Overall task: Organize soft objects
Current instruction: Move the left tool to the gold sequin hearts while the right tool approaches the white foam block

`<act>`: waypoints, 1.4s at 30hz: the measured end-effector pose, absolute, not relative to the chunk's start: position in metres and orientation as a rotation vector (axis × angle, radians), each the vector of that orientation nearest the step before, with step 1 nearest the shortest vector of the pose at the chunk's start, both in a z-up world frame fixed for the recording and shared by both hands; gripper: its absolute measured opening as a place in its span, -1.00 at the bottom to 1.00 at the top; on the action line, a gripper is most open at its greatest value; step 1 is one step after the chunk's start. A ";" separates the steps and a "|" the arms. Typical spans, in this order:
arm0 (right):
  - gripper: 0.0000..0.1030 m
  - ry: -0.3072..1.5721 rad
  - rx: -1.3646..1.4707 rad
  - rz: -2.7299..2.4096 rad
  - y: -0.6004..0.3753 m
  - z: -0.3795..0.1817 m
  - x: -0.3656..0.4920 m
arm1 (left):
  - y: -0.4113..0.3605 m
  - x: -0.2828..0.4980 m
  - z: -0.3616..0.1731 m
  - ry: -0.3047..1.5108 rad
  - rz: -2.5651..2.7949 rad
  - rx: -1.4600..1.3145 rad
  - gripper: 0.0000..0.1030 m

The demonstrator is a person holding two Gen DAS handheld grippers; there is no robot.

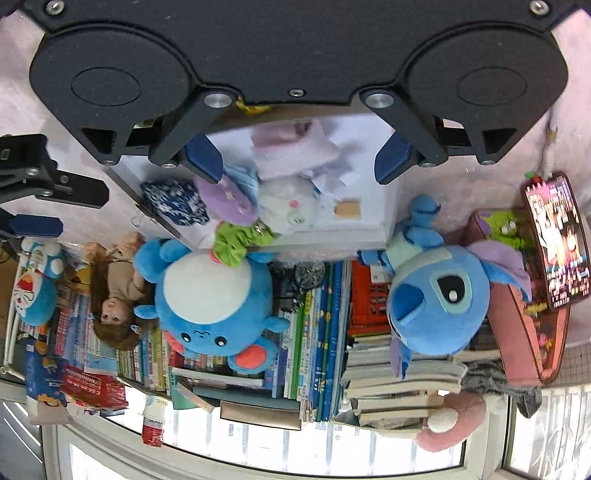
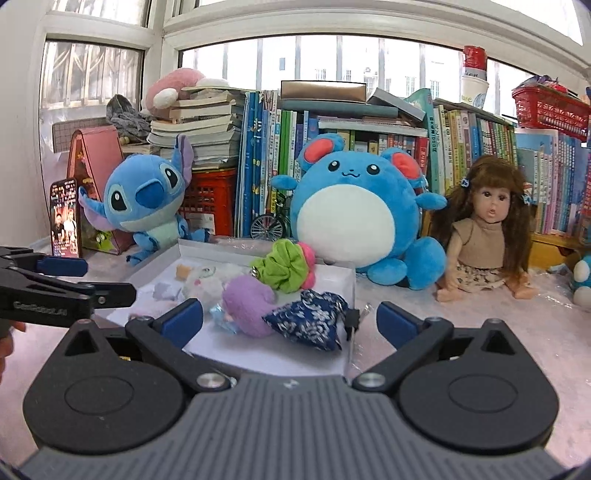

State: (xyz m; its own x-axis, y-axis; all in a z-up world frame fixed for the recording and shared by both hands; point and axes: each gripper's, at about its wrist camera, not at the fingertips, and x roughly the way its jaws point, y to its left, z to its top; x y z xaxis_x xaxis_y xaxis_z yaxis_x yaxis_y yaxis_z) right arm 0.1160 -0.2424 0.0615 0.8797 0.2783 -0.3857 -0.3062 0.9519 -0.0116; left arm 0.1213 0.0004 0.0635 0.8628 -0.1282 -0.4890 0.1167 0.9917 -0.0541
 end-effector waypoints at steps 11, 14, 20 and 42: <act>1.00 0.430 -0.054 0.255 -0.261 0.040 0.106 | -0.007 0.088 0.045 0.527 -0.148 -0.021 0.73; 1.00 0.444 -0.042 0.240 -0.267 0.034 0.104 | -0.006 0.084 0.040 0.538 -0.149 -0.024 0.73; 1.00 0.462 -0.054 0.208 -0.272 0.024 0.101 | -0.007 0.075 0.029 0.551 -0.149 -0.008 0.73; 1.00 0.446 -0.098 0.086 -0.275 0.008 0.101 | -0.017 0.073 0.014 0.556 -0.158 0.024 0.78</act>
